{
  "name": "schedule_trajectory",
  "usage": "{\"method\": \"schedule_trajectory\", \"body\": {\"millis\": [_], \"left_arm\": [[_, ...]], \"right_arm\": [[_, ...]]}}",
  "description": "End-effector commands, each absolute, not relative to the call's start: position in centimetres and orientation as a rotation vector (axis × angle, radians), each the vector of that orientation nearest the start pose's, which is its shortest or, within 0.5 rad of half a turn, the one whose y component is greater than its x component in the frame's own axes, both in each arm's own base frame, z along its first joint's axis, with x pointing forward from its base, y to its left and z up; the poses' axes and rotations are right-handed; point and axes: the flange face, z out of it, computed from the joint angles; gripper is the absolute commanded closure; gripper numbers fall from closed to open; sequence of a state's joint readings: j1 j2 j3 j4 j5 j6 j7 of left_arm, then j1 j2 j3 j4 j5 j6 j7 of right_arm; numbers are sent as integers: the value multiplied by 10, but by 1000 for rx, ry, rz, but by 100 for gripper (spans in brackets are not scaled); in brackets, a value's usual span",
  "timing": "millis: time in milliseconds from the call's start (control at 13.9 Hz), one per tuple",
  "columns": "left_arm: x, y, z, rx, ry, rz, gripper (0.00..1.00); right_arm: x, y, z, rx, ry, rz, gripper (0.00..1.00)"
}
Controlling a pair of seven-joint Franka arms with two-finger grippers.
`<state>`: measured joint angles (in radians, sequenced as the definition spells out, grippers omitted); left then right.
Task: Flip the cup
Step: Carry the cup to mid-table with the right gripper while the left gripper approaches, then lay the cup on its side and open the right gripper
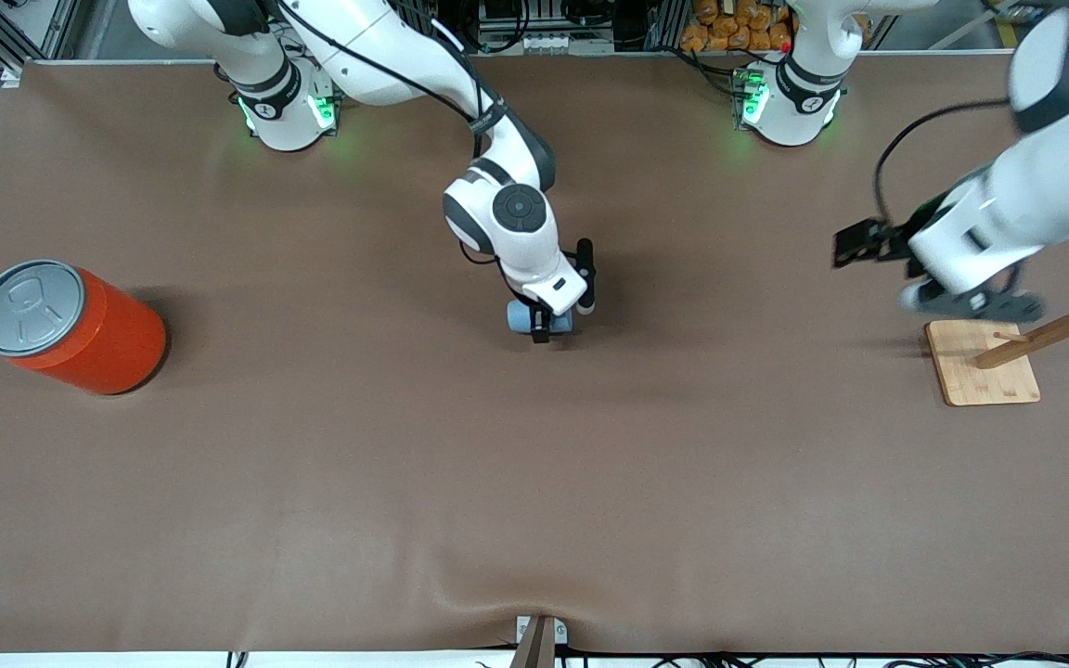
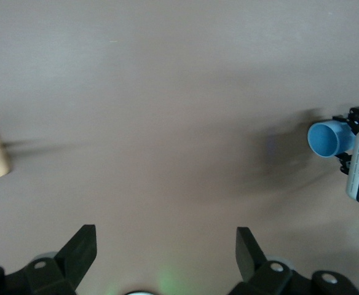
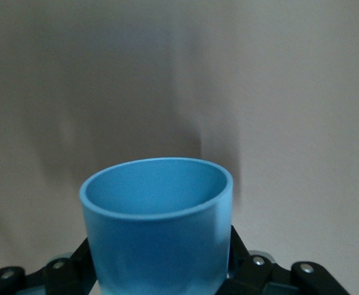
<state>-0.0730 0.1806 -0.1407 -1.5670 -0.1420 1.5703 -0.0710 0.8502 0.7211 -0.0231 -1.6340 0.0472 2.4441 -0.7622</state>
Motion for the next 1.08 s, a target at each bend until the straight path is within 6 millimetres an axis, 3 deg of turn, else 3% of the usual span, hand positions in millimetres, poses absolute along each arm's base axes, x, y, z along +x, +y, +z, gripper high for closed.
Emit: {"method": "schedule_trajectory", "body": {"millis": [0,216,359,431,575,790,934,1006], "left_arm": [[605,-160,470,-3327,223,414,0],[618,-181,419,-3406,193,518,0],[623,-200,385,-3457,168,572,0],[624,-211,365,-3491,141,610,0],[628,-222,334,-3574,37,637,0],[633,-246,298,-3691,-123,685,0],[640,-254,267,-3786,-257,706,0],[637,-266,255,-3831,-236,692,0]], "right_arm": [[483,519,232,-2200,-2211,-210,0],[485,513,286,-2241,-2146,-183,0],[491,491,333,-2381,-1987,-94,0],[499,468,357,-2481,-1865,-29,0],[537,399,404,-2707,-1534,4,0],[593,261,466,-2895,-1127,-33,0],[605,177,504,-2961,-937,-36,0],[605,130,520,-2995,-831,-15,0]]}}
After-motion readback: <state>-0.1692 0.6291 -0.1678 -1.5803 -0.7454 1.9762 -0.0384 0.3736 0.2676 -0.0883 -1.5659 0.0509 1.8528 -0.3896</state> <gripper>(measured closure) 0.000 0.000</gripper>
